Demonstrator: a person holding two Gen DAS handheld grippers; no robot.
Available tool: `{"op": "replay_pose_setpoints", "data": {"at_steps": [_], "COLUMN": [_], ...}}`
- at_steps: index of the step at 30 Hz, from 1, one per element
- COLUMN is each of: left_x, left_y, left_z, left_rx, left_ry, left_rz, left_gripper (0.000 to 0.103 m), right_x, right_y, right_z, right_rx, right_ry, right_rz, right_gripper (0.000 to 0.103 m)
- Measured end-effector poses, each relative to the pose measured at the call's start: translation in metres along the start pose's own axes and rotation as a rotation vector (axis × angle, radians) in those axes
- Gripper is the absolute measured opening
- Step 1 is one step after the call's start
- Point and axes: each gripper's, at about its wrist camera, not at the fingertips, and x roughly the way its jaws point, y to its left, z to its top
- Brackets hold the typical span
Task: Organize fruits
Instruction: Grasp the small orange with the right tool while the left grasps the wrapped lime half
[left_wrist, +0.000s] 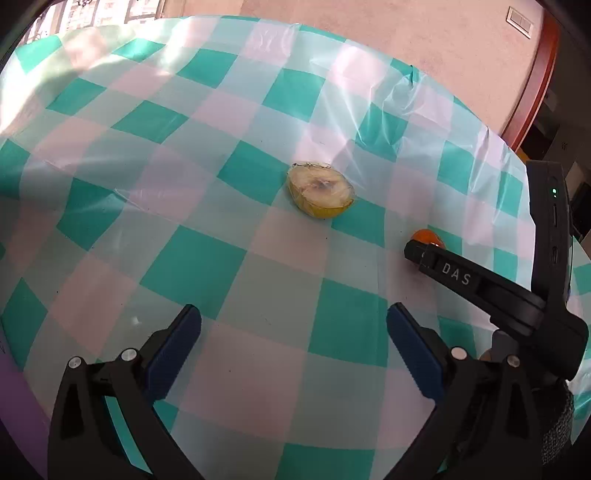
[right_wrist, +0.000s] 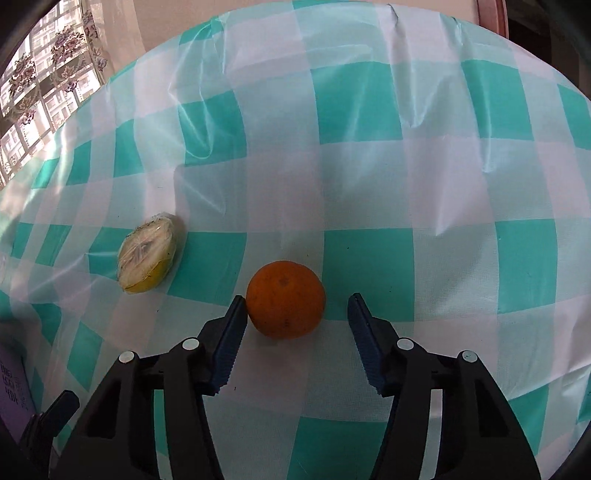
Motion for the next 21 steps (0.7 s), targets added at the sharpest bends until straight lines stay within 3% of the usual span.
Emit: {"op": "replay_pose_setpoints", "data": {"at_steps": [1,7,17,18,20,21], "left_x": [0.006,0.036,0.089,0.092,0.094,0.094], "left_y": [0.000,-0.017,-0.046,-0.047,-0.047,-0.047], "left_z": [0.006,0.038,0.086,0.089,0.092,0.093], "left_rx": [-0.005,0.032,0.092,0.092,0.090,0.094], "left_ry": [0.000,-0.005,0.051,0.057,0.057,0.054], "left_rz": [0.012,0.077,0.210,0.218,0.214,0.209], "left_gripper": [0.101,0.101,0.100,0.099,0.079,0.076], "right_x": [-0.001,-0.014,-0.019,-0.019,-0.019,-0.019], "right_y": [-0.002,-0.052,-0.051,-0.050,-0.051,-0.051], "right_z": [0.000,-0.010,-0.013,-0.013,-0.014,-0.014], "right_rx": [0.013,0.289,0.285,0.285,0.283,0.282], "right_ry": [-0.006,-0.078,-0.102,-0.104,-0.104,-0.104], "right_rz": [0.029,0.137,0.162,0.165,0.167,0.168], "right_gripper": [0.040,0.039,0.039,0.039,0.039,0.039]}}
